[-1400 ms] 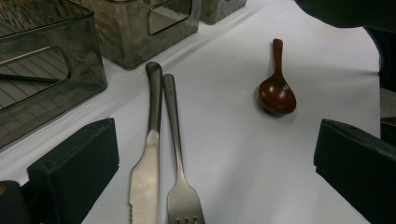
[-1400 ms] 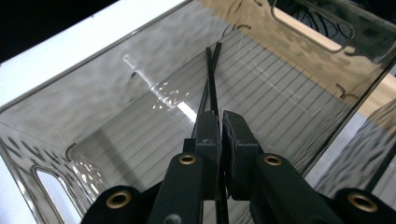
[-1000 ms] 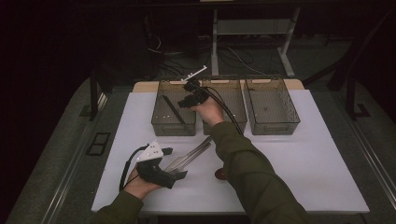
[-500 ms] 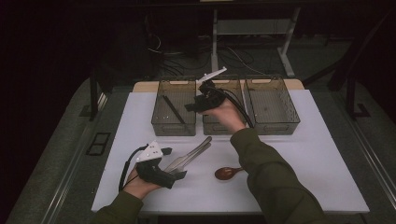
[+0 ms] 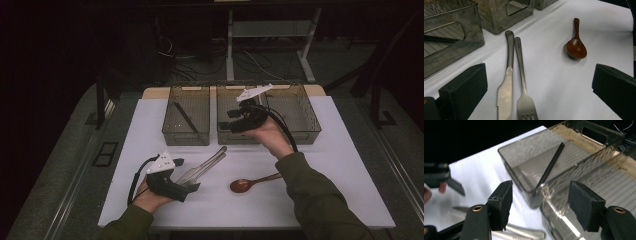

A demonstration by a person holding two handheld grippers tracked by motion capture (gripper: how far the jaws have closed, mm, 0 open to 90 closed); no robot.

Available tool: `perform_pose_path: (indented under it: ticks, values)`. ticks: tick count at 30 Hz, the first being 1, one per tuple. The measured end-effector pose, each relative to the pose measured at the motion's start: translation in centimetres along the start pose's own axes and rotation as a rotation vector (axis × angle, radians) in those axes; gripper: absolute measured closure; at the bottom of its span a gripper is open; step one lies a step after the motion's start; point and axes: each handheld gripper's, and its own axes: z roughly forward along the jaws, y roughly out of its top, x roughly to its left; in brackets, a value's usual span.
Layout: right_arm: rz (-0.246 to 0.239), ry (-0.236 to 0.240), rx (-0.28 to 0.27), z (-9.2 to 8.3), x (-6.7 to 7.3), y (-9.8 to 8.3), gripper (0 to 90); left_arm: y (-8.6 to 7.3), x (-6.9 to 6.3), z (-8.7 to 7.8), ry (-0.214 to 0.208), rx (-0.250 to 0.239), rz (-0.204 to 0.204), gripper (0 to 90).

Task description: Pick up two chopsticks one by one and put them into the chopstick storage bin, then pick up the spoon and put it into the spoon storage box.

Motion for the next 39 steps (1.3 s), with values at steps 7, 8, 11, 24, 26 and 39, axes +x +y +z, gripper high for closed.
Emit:
perform_pose_path:
  ticks: [7, 8, 11, 24, 26, 39]
  values:
    - [-0.005, 0.013, -0.012, -2.1, 0.2, -2.8, 36.4, 0.1, 0.0, 0.2, -0.001, -0.001, 0.000, 0.0]
    - [-0.004, 0.013, -0.009, -2.5, 0.2, -3.3, 36.3, 0.1, 0.0, 0.2, -0.001, -0.001, -0.001, 0.0]
    - [0.000, 0.010, -0.013, -3.5, 0.2, -4.2, 36.4, 0.0, 0.0, 0.2, 0.001, 0.001, 0.008, 0.0]
    - [0.027, 0.024, -0.041, -6.7, 0.4, -8.4, 36.4, 0.1, -0.1, 0.0, 0.009, 0.003, 0.010, 0.0]
    - [0.026, 0.019, -0.037, -7.1, 0.5, -8.9, 36.2, 0.1, -0.1, 0.0, 0.009, 0.002, 0.011, 0.0]
    - [0.057, 0.015, -0.001, -9.4, 0.2, -12.1, 35.4, 0.1, -0.1, 0.0, 0.011, 0.005, 0.010, 0.0]
